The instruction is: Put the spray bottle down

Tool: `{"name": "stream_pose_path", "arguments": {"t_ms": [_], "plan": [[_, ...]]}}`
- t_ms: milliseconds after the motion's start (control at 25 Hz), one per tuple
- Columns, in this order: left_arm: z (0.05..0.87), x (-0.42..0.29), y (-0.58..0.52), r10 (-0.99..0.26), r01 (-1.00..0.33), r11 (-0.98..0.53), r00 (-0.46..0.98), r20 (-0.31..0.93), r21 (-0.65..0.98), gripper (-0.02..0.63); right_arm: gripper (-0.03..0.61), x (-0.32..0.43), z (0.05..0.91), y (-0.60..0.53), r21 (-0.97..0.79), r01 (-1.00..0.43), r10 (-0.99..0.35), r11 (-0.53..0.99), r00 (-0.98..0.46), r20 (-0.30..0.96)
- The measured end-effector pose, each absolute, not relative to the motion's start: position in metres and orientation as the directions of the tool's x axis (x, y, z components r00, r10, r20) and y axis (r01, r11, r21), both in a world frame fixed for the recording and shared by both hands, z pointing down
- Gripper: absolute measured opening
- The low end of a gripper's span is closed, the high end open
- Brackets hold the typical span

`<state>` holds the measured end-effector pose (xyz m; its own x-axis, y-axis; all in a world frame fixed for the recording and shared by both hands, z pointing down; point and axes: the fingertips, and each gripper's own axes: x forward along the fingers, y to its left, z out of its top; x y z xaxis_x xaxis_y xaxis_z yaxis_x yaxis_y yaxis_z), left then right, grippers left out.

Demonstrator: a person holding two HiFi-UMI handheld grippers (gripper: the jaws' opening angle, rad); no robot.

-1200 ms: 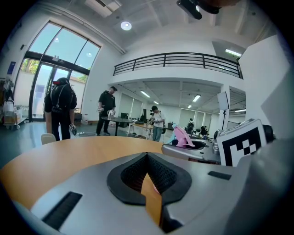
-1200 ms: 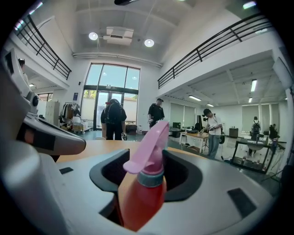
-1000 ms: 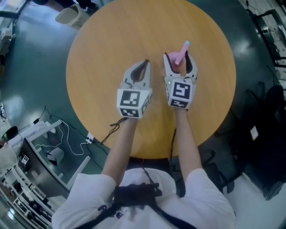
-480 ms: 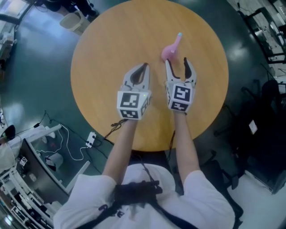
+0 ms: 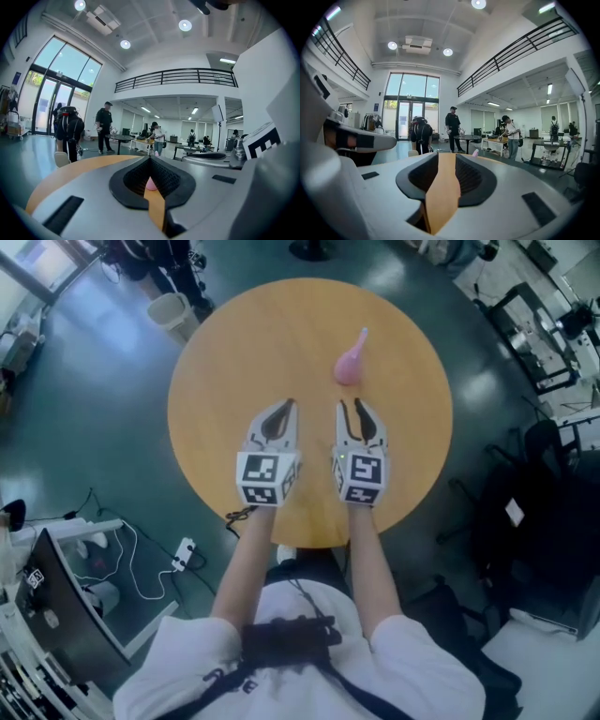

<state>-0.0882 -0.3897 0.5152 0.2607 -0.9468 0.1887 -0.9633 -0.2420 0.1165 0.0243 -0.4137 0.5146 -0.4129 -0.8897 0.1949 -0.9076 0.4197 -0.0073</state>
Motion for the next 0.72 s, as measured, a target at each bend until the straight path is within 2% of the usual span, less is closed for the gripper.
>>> {"name": "stream_pose_path", "arguments": {"t_ms": [360, 560, 720], "plan": [[0.481, -0.094, -0.320, -0.955, -0.962, -0.255, 0.266, 0.130, 0.099, 0.009, 0.086, 0.012, 0.487, -0.338, -0.025, -0.894, -0.879, 0.447, -0.444, 0.175], [0.460, -0.095, -0.292, -0.959, -0.962, -0.262, 0.268, 0.087, 0.082, 0.009, 0.028, 0.001, 0.462, -0.302, -0.026, -0.886, -0.877, 0.463, -0.462, 0.132], [0.439, -0.100, -0.280, -0.966, -0.965, -0.252, 0.255, 0.050, 0.070, 0.009, 0.025, -0.010, 0.437, -0.283, 0.001, -0.876, -0.873, 0.483, -0.481, 0.076]]}}
